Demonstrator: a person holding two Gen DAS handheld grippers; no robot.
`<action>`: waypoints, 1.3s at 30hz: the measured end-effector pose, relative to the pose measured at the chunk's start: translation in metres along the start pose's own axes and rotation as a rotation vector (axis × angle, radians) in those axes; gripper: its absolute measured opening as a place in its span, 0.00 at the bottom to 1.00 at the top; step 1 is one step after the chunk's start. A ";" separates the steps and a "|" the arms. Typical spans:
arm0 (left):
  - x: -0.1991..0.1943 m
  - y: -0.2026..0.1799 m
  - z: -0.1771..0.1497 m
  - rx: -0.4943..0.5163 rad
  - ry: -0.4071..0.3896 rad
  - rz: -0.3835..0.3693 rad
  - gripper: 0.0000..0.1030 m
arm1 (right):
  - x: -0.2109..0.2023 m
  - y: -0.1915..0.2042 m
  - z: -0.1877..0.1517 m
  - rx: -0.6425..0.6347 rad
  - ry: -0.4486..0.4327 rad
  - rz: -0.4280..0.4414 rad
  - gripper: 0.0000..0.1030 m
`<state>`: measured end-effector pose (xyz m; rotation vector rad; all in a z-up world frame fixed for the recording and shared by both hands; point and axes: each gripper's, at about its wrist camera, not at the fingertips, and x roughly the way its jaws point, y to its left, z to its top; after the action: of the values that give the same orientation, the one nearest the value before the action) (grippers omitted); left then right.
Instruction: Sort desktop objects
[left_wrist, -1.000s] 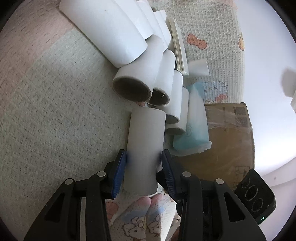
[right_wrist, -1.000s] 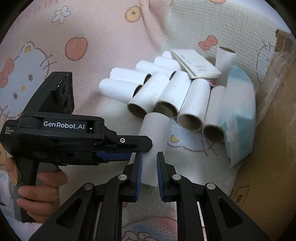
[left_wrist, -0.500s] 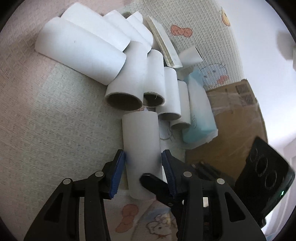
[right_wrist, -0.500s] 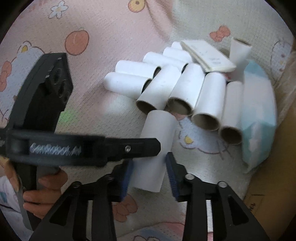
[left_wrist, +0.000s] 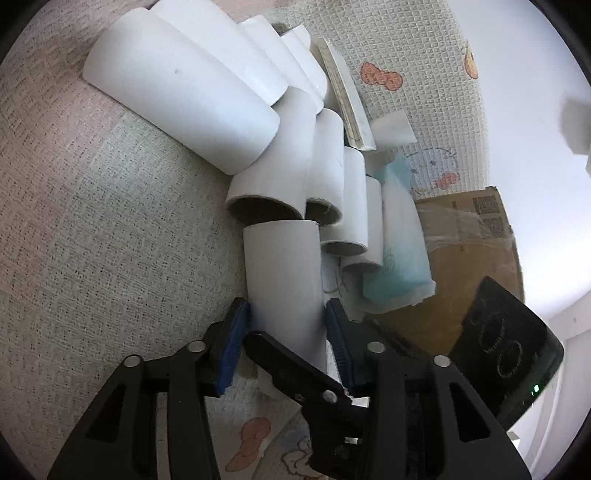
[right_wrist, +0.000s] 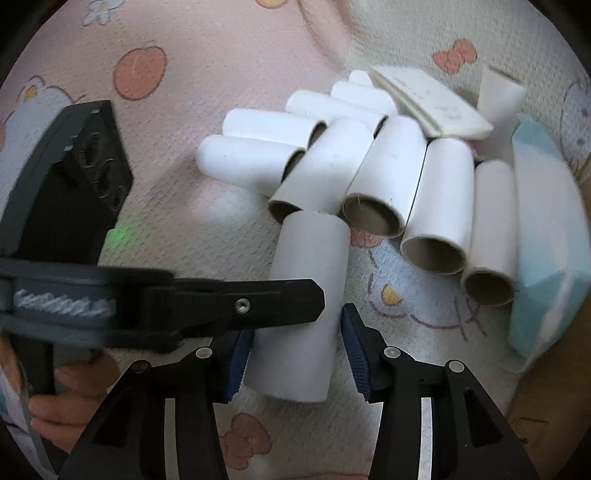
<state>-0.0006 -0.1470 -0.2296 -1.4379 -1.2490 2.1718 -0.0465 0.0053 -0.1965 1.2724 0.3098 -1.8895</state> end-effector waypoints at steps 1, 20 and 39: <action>0.001 0.000 0.000 -0.001 -0.002 -0.002 0.49 | 0.002 -0.003 0.000 0.017 0.007 0.017 0.43; -0.058 -0.089 -0.008 0.310 -0.141 0.033 0.49 | -0.088 0.036 0.001 -0.123 -0.226 -0.116 0.40; -0.094 -0.196 0.010 0.559 -0.243 0.012 0.51 | -0.171 0.046 0.037 -0.182 -0.415 -0.258 0.40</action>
<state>-0.0099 -0.0921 -0.0190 -0.9773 -0.6035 2.4851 -0.0104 0.0379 -0.0226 0.7229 0.4282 -2.2307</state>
